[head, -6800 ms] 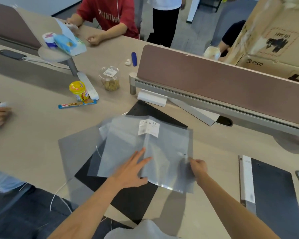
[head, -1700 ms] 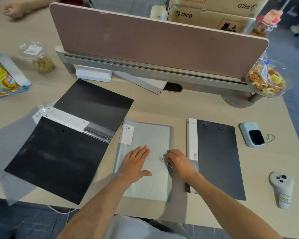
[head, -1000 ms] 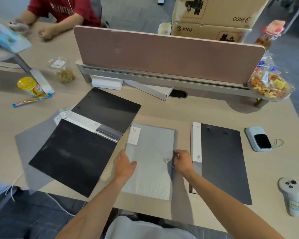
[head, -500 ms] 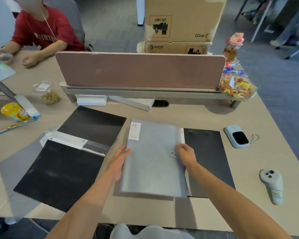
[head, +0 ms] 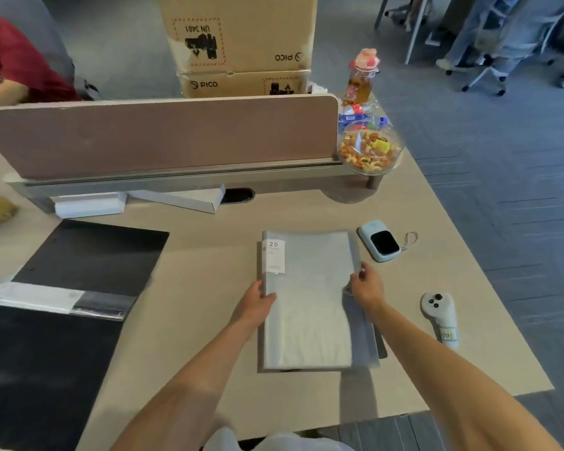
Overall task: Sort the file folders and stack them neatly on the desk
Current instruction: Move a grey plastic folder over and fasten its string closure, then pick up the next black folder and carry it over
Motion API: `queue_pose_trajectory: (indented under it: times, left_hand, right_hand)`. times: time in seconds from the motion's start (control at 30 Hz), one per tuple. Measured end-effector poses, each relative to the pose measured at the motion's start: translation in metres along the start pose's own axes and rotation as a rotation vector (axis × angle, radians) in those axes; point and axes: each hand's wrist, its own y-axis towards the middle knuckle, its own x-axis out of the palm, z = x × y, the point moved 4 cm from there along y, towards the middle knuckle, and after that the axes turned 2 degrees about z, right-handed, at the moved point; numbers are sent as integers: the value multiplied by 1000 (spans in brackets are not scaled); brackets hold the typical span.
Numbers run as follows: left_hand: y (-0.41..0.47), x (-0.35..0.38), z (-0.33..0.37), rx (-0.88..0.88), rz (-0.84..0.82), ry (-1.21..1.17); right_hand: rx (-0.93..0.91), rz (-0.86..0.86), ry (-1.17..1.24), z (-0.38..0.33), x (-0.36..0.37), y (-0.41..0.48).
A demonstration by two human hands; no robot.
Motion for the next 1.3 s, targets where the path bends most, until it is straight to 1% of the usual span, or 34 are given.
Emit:
queue_pose_trajectory:
  times: [0.1, 0.17, 0.23, 0.33, 0.5, 0.63, 0.83, 0.9, 1.0, 1.1, 1.13, 1.23, 1.3]
  left_hand:
    - [31, 10, -25, -28, 27, 93]
    - [27, 12, -20, -32, 33, 142]
    - [7, 10, 0, -13, 42, 151]
    - [-21, -4, 20, -13, 93, 156]
    - [-37, -57, 11, -29, 171, 178]
    - [-52, -117, -18, -59, 237, 172]
    - [-91, -205, -53, -102, 394, 144]
    - [-97, -233, -66, -111, 430, 124]
    - [-101, -272, -84, -103, 471, 67]
    - [-96, -306, -98, -53, 462, 165]
    - [-93, -316, -102, -40, 450, 247]
    - [-82, -340, -112, 4, 359, 667]
    - [-74, -350, -119, 23, 290, 810]
  right_hand:
    - [31, -84, -35, 10, 4, 19]
    - [13, -83, -117, 7, 4, 20]
    - [-41, -69, -170, -3, 6, 16]
    - [-167, -107, -238, -26, 21, 4]
    - [-329, -223, -251, -77, 74, -29]
    - [-466, -330, -278, -114, 136, -65]
    - [-529, -596, -375, -148, 239, -124]
    - [-486, -674, -361, -157, 271, -142]
    - [-331, -742, -283, -167, 313, -162]
    - [-215, -756, -253, -172, 352, -169]
    - [-170, -751, -236, -173, 362, -170]
    - [-28, -752, -167, -181, 383, -178]
    - [75, -730, -85, -184, 393, -177]
